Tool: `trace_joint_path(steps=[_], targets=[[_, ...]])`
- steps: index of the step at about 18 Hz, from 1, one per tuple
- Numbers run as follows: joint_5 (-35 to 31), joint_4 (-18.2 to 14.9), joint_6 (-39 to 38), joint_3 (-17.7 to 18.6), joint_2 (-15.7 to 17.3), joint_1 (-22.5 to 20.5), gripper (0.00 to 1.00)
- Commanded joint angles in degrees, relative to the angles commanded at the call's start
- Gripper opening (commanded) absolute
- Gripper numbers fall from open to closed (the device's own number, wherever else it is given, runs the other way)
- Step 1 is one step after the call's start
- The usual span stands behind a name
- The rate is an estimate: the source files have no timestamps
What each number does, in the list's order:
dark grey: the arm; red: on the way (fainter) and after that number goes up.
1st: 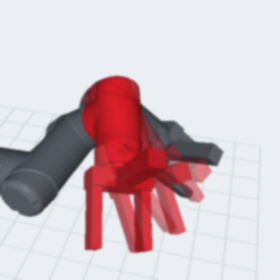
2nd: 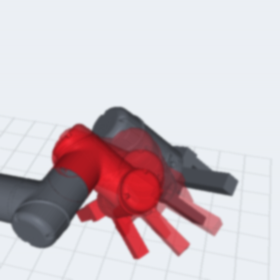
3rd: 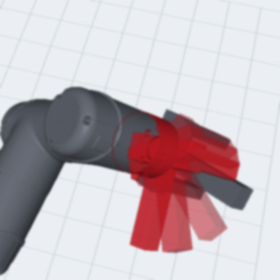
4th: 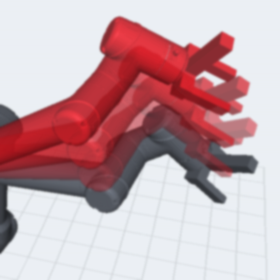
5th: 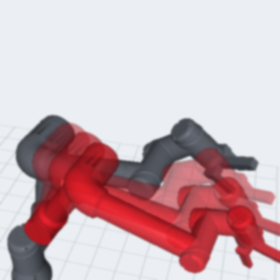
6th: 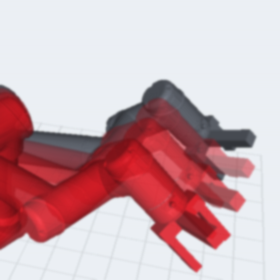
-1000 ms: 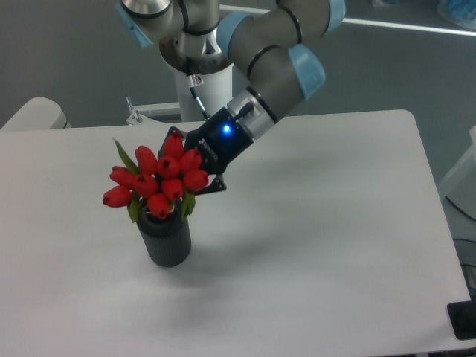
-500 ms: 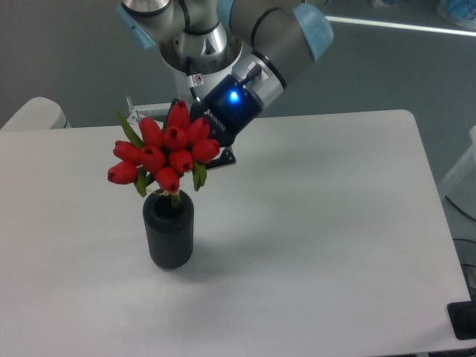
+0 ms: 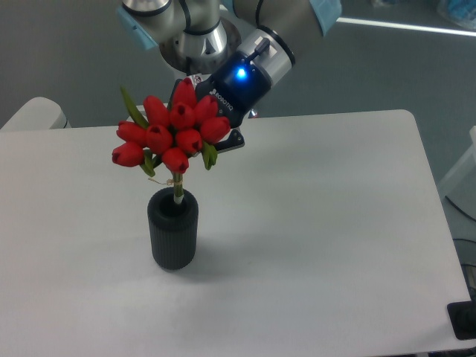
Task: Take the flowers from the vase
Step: 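Lift the gripped tulip bunch straight up out of the vase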
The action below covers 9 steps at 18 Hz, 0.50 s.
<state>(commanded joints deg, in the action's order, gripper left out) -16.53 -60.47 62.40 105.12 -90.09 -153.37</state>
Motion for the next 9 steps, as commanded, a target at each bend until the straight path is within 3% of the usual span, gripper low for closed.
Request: trace_joint_path(steps=[9], targets=[[1.41,0.0,-1.76,-2.29,-0.09,-0.35,0.0]])
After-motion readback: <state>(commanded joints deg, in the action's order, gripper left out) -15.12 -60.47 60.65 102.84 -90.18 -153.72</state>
